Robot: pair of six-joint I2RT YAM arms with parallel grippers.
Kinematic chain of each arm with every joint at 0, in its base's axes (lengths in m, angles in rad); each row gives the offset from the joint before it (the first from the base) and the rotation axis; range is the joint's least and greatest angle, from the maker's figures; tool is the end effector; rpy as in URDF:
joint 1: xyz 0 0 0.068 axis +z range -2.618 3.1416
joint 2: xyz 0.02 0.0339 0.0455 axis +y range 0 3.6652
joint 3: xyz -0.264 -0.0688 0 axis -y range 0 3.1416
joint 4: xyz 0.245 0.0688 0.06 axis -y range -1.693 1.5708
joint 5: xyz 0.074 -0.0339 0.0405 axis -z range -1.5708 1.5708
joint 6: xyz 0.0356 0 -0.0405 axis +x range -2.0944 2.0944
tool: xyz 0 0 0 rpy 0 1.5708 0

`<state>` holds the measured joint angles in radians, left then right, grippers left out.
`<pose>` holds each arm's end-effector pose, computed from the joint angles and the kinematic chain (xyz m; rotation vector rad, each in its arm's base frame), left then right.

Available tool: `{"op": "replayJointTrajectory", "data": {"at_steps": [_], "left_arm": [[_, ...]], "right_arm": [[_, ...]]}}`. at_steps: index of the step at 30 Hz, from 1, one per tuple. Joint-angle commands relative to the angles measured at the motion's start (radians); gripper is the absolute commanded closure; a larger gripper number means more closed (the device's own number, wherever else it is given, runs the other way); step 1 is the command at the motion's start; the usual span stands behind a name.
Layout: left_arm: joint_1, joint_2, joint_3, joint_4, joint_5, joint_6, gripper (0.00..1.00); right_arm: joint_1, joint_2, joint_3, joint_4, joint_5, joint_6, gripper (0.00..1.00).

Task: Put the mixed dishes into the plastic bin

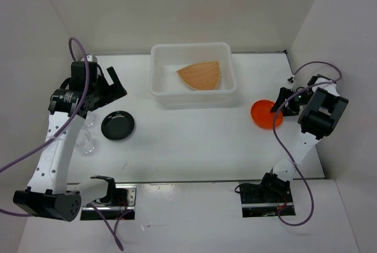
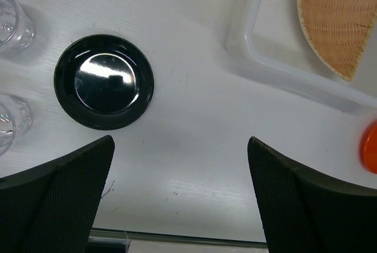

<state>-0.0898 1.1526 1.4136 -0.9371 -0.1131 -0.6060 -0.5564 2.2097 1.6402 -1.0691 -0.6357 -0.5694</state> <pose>0.2188 -0.0157 0.4075 -0.6342 2.1625 -0.2486 0.3586 -0.1981 0.1414 0.0128 2.7438 0.8131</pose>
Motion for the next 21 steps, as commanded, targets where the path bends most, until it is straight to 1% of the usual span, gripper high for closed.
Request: {"op": "replayJointTrajectory", "data": {"at_steps": [1, 3, 4, 7, 8, 11, 12, 15, 17, 18, 19, 21], "left_arm": [[0.005, -0.045, -0.001, -0.012, 0.013, -0.034, 0.0], [0.005, -0.054, -0.001, -0.022, 0.013, -0.034, 0.0], [0.005, -0.054, -0.001, -0.022, 0.013, -0.043, 0.0], [0.005, -0.064, -0.01, -0.022, 0.013, -0.043, 0.0], [0.005, -0.064, -0.01, -0.022, 0.013, -0.043, 0.0], [0.005, -0.064, -0.01, -0.022, 0.013, -0.043, 0.0], [0.005, -0.064, -0.01, -0.022, 0.013, -0.043, 0.0], [0.005, -0.064, -0.019, -0.022, 0.013, -0.043, 0.0], [0.005, -0.064, -0.019, -0.022, 0.013, -0.043, 0.0], [0.005, -0.064, -0.019, -0.022, 0.013, -0.043, 0.0], [0.005, -0.064, -0.019, -0.022, 0.013, -0.043, 0.0], [0.005, -0.064, -0.028, -0.013, 0.013, -0.043, 0.0]], "right_arm": [[0.022, 0.171, -0.079, -0.002, -0.048, -0.076, 0.22], [0.023, 0.18, -0.103, 0.011, -0.048, -0.076, 0.22], [0.032, 0.18, -0.103, 0.011, -0.048, -0.076, 0.24], [0.032, 0.191, -0.114, 0.021, -0.038, -0.086, 0.37], [0.032, 0.191, -0.114, 0.021, -0.038, -0.086, 0.46], [0.032, 0.191, -0.114, 0.021, -0.038, -0.077, 0.61], [0.032, 0.191, -0.114, 0.021, -0.038, -0.076, 0.69], [0.032, 0.191, -0.114, 0.032, -0.038, -0.058, 0.78], [0.032, 0.191, -0.114, 0.041, -0.038, -0.046, 0.86], [0.032, 0.191, -0.114, 0.041, -0.038, -0.037, 0.94], [0.032, 0.18, -0.114, 0.053, -0.029, -0.037, 0.98], [0.032, 0.171, -0.114, 0.054, -0.019, -0.012, 1.0]]}}
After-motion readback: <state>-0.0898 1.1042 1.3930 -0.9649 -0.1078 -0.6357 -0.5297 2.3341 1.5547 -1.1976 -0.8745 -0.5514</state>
